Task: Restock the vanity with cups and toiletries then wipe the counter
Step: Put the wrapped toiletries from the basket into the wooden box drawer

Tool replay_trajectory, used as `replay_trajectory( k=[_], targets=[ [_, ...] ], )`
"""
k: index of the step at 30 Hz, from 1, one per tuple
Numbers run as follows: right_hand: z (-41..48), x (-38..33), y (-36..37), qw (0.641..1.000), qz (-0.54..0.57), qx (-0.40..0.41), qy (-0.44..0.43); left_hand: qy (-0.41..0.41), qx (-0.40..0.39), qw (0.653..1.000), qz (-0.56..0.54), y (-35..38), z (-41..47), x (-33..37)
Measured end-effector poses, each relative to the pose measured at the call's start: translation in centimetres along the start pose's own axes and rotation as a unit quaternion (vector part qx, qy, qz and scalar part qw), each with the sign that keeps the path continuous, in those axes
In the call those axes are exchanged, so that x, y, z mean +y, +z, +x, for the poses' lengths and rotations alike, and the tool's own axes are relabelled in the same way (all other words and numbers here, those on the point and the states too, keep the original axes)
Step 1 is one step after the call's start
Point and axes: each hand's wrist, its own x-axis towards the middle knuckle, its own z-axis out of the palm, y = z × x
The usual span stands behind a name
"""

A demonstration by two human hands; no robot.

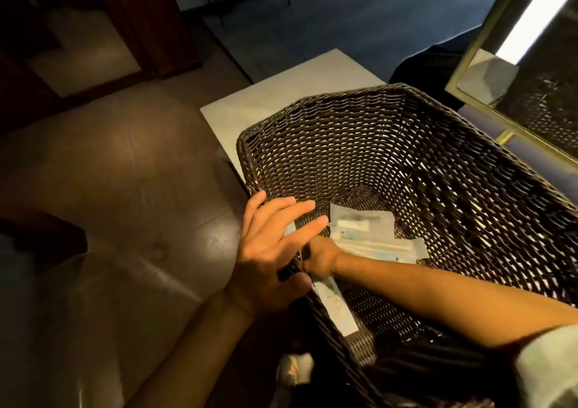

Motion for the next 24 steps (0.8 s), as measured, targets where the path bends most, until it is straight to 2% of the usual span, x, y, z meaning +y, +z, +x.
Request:
replay_trajectory(
  k=[5,9,13,19,24],
  targets=[
    [-0.4,0.0,0.4,0.991,0.120,-0.015,0.053,-0.001,-0.008,1.000,0.006,0.0,0.3,-0.1],
    [-1.0,-0.7,0.2,0.986,0.149,-0.046,0.062,-0.011,-0.006,1.000,0.002,0.1,0.3,0.0],
    [-0.9,0.5,-1.7,0.988,0.128,-0.056,0.062,-0.020,-0.006,1.000,0.012,0.1,0.5,0.1],
    [-1.0,3.2,-1.9,0.994,0.064,0.010,0.092,-0.031,-0.015,0.999,0.029,0.0,0.8,0.4],
    [-1.3,2.7,0.6,0.994,-0.032,-0.051,0.093,-0.026,-0.023,0.999,0.032,-0.1,0.7,0.3]
  ],
)
